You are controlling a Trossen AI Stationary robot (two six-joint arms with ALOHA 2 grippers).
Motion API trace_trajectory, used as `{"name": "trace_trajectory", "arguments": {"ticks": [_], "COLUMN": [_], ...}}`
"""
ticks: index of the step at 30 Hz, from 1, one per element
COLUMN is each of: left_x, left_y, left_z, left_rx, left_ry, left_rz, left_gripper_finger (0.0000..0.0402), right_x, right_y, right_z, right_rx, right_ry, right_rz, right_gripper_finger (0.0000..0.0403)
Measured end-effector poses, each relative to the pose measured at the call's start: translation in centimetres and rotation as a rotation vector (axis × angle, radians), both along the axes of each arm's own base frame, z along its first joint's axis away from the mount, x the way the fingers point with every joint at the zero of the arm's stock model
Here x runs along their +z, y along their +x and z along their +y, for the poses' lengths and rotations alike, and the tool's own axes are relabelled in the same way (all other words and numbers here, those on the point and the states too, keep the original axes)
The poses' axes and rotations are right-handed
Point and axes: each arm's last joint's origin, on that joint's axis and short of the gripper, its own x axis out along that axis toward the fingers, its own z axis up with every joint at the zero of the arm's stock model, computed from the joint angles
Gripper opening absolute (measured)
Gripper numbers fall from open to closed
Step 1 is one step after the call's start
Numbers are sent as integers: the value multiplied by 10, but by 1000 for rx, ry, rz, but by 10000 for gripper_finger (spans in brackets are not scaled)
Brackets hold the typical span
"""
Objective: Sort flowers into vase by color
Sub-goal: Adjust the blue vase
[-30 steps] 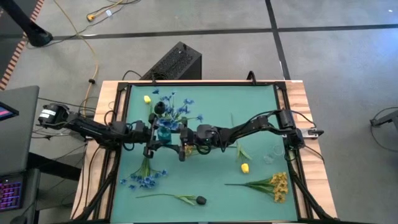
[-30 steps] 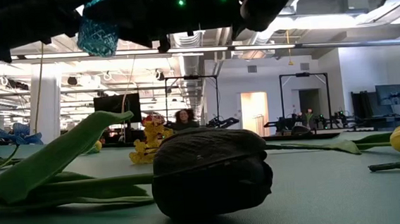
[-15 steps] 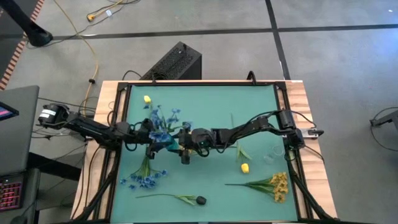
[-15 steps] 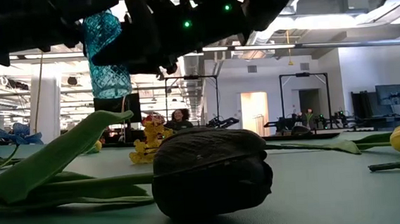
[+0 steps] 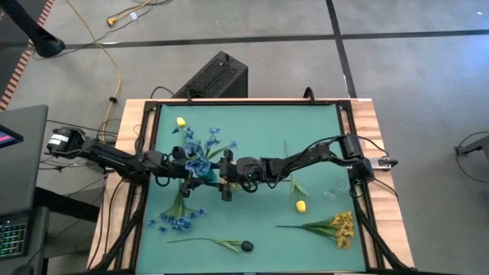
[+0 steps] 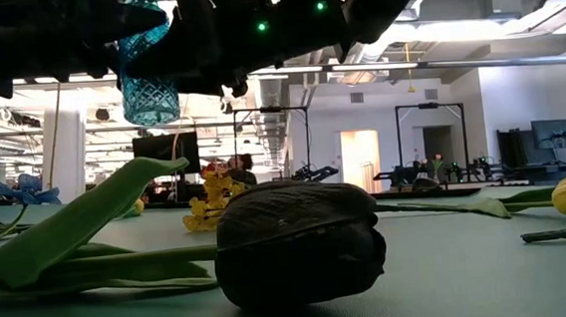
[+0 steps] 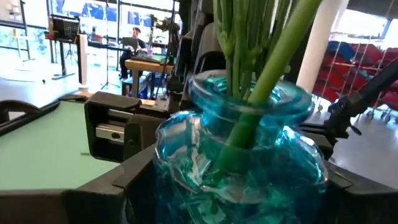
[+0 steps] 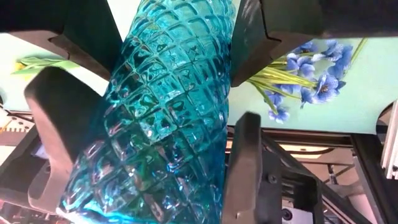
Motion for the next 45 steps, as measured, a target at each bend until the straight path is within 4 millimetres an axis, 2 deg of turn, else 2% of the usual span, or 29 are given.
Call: {"name": "trace_trajectory", "arguments": {"ticks": [6,11,19,24,29,32,38,45], "left_x": [-2,-3,-7,-11,-13,-15,-31,-37], "left_y": [0,0,0,0,-1,-5,-18,-23], "left_z": [1,1,2,4,7,9,19,31], "left_rx": [32,42,83,139,229,295,472,566], "left_ry": [30,37,38,52,103,118,73,25], "left_rz": [21,33,65,110,134,107,136,144], "left_gripper_finger": [230,229,229,229,229,229,229,229], "right_x": [0,-1,-4,-3,23,30,24,12], "right_y": [0,0,-1,-7,-25,-38,-67,-76], "right_z": [0,-1,-1,-2,-6,-9,-14,-11], "right_rx": [-2,0,-14,-14,-97,-139,-221,-221], "right_ry": [8,5,23,-17,-55,-75,-49,0], "right_rz": [4,8,44,145,253,314,294,197], "right_gripper_finger": [277,280,388,370,360,360,360,360]}}
